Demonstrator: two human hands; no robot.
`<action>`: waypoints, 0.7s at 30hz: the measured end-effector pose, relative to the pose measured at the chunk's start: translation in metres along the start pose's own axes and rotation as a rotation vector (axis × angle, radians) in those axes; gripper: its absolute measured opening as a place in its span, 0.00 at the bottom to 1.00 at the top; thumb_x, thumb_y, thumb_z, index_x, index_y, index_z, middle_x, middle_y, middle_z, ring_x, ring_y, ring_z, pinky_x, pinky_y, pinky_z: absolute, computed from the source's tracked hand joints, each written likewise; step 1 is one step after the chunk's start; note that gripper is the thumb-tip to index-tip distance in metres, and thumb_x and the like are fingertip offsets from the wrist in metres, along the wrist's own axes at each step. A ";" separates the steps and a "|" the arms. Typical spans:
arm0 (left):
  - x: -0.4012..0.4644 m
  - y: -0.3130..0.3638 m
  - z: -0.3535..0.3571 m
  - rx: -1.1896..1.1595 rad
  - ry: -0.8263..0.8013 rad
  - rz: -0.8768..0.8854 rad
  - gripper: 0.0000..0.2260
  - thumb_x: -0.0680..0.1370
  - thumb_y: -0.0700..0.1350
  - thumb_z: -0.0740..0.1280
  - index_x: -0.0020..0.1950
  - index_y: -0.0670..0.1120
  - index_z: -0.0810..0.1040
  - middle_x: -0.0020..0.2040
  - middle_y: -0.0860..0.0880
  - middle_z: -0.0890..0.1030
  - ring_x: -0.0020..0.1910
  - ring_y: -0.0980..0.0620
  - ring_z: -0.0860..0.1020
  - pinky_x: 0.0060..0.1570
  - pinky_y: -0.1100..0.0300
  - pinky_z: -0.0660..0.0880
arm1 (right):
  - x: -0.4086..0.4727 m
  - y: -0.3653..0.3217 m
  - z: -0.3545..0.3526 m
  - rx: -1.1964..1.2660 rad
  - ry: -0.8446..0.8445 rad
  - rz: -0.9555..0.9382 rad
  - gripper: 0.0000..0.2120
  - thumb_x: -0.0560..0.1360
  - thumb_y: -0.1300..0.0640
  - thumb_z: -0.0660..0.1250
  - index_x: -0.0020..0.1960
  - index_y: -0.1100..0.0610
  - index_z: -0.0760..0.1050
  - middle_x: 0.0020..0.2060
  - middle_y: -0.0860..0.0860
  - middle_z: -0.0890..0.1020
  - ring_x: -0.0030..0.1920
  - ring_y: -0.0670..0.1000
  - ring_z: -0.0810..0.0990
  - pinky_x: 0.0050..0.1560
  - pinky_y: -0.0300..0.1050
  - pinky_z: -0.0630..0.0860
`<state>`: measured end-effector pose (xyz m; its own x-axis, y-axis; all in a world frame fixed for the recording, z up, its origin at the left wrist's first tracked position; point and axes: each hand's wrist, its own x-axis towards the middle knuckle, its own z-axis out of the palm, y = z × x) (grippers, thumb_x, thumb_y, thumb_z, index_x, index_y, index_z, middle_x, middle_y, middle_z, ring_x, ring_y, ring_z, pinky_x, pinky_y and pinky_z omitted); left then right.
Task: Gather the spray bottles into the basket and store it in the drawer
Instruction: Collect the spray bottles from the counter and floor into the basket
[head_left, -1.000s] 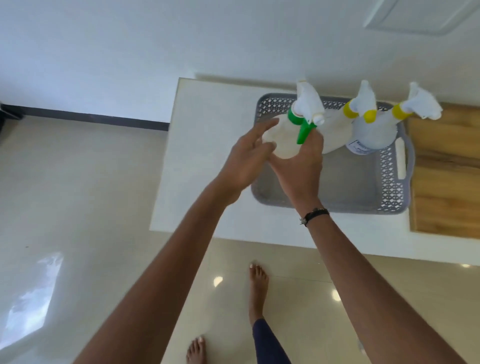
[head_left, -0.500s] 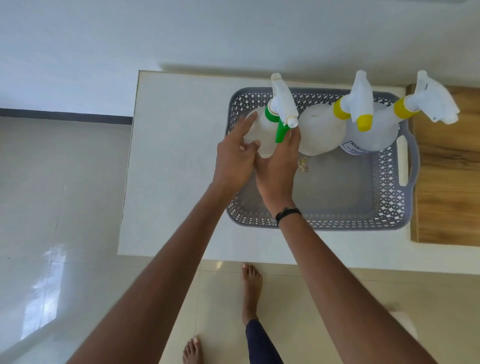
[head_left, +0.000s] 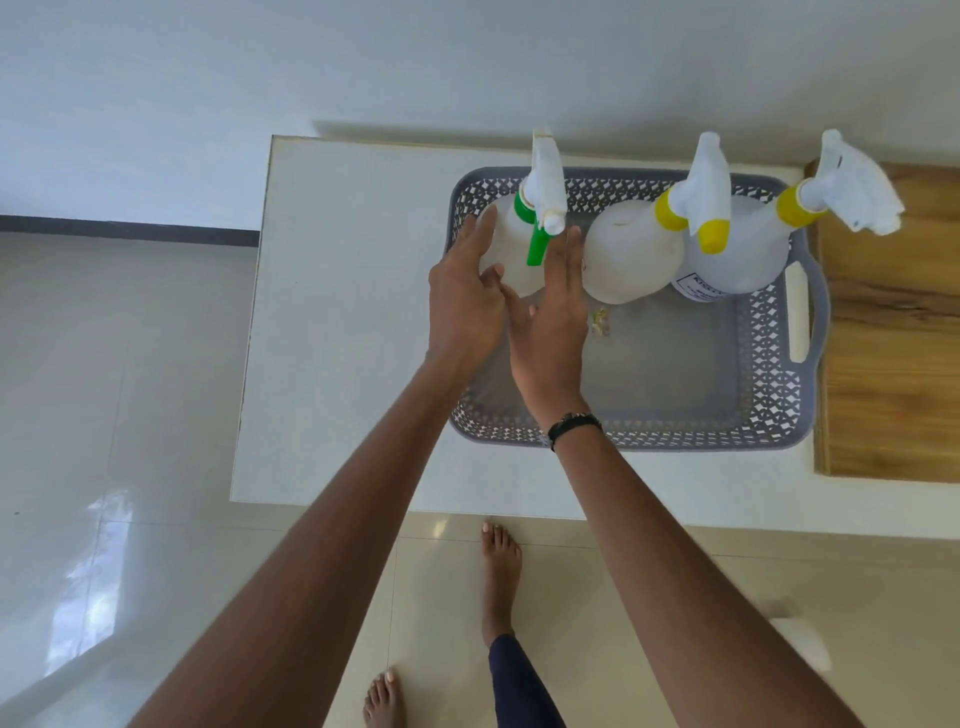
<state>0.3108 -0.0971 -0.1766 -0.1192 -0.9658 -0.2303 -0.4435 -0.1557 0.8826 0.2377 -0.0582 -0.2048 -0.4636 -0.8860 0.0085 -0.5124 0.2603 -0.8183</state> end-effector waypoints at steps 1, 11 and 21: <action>-0.004 0.001 -0.001 0.022 0.012 0.012 0.26 0.77 0.28 0.58 0.74 0.44 0.66 0.73 0.46 0.70 0.70 0.40 0.69 0.67 0.50 0.72 | -0.002 0.000 -0.002 -0.001 -0.007 -0.002 0.33 0.77 0.59 0.66 0.76 0.62 0.53 0.76 0.59 0.56 0.74 0.49 0.54 0.69 0.33 0.65; -0.118 -0.006 -0.003 -0.010 0.182 0.024 0.14 0.80 0.34 0.59 0.63 0.44 0.74 0.58 0.53 0.77 0.57 0.58 0.75 0.50 0.77 0.71 | -0.107 0.000 -0.064 0.025 0.008 -0.094 0.16 0.79 0.63 0.61 0.67 0.62 0.69 0.60 0.56 0.75 0.60 0.48 0.76 0.55 0.44 0.80; -0.260 -0.006 0.006 -0.006 -0.074 0.121 0.11 0.80 0.34 0.60 0.60 0.44 0.74 0.53 0.55 0.78 0.49 0.66 0.76 0.46 0.77 0.73 | -0.250 0.022 -0.136 -0.019 0.055 -0.032 0.14 0.80 0.61 0.59 0.65 0.57 0.71 0.60 0.51 0.77 0.57 0.44 0.77 0.55 0.38 0.79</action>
<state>0.3394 0.1562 -0.1241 -0.2367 -0.9597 -0.1512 -0.4168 -0.0403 0.9081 0.2440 0.2208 -0.1469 -0.4859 -0.8715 0.0665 -0.5411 0.2402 -0.8060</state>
